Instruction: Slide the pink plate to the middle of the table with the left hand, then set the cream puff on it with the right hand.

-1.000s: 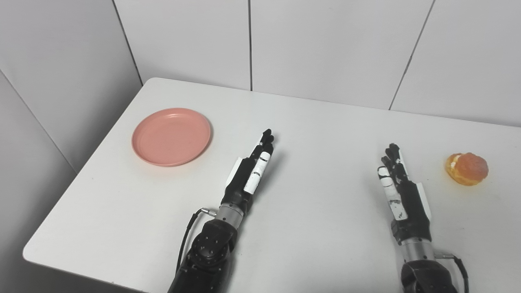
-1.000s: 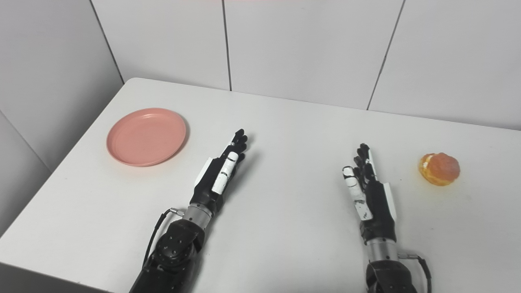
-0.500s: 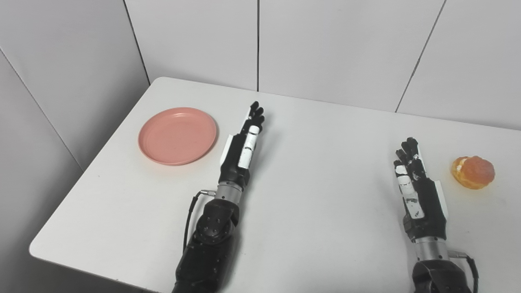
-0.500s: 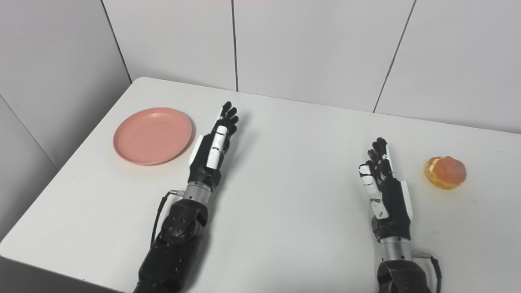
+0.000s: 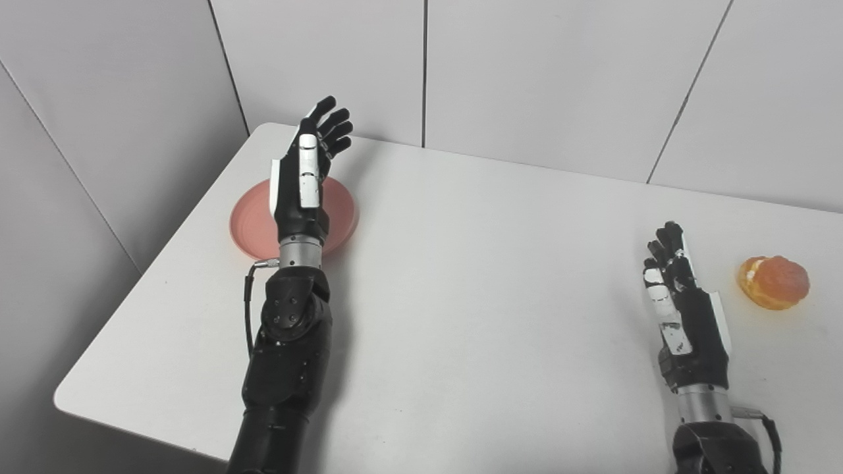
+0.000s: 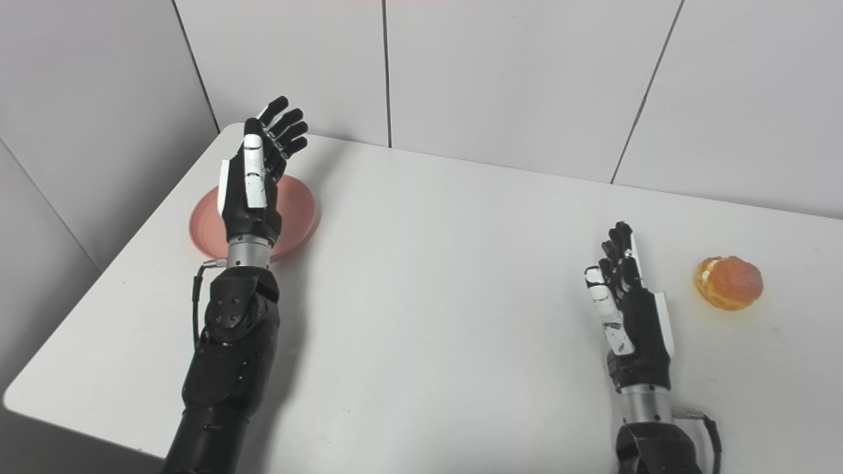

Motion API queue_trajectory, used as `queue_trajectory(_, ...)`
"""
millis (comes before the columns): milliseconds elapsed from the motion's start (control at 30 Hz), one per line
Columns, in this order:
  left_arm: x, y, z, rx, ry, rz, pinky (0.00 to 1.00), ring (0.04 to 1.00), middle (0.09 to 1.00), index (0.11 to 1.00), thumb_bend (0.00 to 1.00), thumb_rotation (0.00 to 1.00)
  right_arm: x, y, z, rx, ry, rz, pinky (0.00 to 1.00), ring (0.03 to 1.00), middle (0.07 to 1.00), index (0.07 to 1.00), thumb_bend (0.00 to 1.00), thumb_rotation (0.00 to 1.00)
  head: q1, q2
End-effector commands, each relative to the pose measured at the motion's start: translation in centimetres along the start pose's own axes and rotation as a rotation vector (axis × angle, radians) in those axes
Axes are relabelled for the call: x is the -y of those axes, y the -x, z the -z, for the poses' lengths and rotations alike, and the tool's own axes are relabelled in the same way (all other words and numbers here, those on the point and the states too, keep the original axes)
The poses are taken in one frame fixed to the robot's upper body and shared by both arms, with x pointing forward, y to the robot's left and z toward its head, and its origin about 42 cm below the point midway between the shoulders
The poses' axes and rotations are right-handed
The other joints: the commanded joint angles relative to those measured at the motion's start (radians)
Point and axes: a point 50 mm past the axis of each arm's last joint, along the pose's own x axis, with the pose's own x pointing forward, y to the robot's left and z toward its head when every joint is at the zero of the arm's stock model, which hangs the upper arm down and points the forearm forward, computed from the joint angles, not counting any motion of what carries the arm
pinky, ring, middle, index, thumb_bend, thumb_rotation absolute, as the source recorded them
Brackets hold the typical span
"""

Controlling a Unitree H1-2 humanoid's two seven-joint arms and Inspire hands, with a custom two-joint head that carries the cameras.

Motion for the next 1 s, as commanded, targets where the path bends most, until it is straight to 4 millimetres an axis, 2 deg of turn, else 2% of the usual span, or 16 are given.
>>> queue_trajectory(0,-0.3,-2.2,-2.2,0.079,0.006,-0.034,0.77,0.763,0.760,0.757,0.67,1.00,0.2,1.6,1.5,-0.043,-0.008,0.014,1.00,1.000,1.000,0.994,0.59,0.76,0.000,0.001)
queue_trajectory(167,-2.8,-3.4,-3.2,0.108,-0.052,-0.103,0.73,0.749,0.744,0.727,0.64,1.00,0.0,1.8,1.4,-0.039,0.001,0.020,0.99,0.991,1.000,0.984,0.61,0.77,-0.004,-0.007)
queue_trajectory(300,-5.0,-3.9,-3.7,0.095,-0.095,-0.120,0.76,0.746,0.739,0.728,0.68,1.00,-0.2,2.0,1.3,-0.040,-0.016,0.020,0.99,0.987,1.000,0.982,0.62,0.76,-0.006,-0.010)
queue_trajectory(500,-7.5,-4.4,-4.2,0.068,-0.106,-0.161,0.71,0.720,0.717,0.716,0.68,1.00,0.0,2.1,1.0,-0.039,-0.017,0.014,1.00,0.992,1.000,0.987,0.61,0.76,-0.007,-0.002)
queue_trajectory(767,-11.2,-4.8,-2.9,0.019,-0.148,-0.210,0.70,0.719,0.721,0.722,0.71,1.00,0.3,1.9,1.1,-0.038,-0.015,0.019,1.00,0.995,1.000,0.988,0.59,0.76,0.020,0.009)
queue_trajectory(967,-12.5,-4.8,-2.1,-0.022,-0.196,-0.224,0.70,0.713,0.720,0.719,0.69,1.00,0.8,2.0,0.9,-0.029,0.007,0.012,1.00,0.990,1.000,0.990,0.57,0.78,0.030,0.008)
